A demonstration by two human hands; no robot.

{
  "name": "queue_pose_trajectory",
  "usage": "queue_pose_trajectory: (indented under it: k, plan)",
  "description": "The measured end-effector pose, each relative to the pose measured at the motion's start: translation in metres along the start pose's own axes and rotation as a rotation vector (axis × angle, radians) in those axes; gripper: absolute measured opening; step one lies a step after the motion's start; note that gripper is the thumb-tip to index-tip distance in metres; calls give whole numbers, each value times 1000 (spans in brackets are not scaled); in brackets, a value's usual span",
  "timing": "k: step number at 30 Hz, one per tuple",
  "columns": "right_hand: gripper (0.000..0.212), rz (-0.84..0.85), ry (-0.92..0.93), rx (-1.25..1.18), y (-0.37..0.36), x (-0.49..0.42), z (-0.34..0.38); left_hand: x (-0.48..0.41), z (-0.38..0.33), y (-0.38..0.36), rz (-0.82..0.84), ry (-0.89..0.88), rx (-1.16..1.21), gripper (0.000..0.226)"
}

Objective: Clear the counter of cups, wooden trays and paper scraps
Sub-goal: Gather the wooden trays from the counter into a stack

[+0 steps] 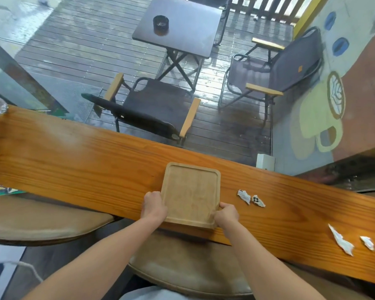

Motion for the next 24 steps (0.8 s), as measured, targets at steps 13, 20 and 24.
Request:
queue_pose_trajectory:
  k: [13,20,24]
  plan:
    - [52,-19,4,41,0,10,4,-2,3,4,70,47,57,12]
    - [47,24,-18,-79,2,5,8,-19,-10,7,187,134,196,17]
    - [50,39,-42,-180,-6,-5,13,-27,-15,3,185,229,258,19]
Point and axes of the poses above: each hand's wrist, its own x-axis away from the middle knuckle, its own y-axis out of the back of the hand, z = x × y, the point moved 3 cm from there along -x, towards the middle knuckle, and after that the axes turned 6 degrees about y, right-handed, at the moved point
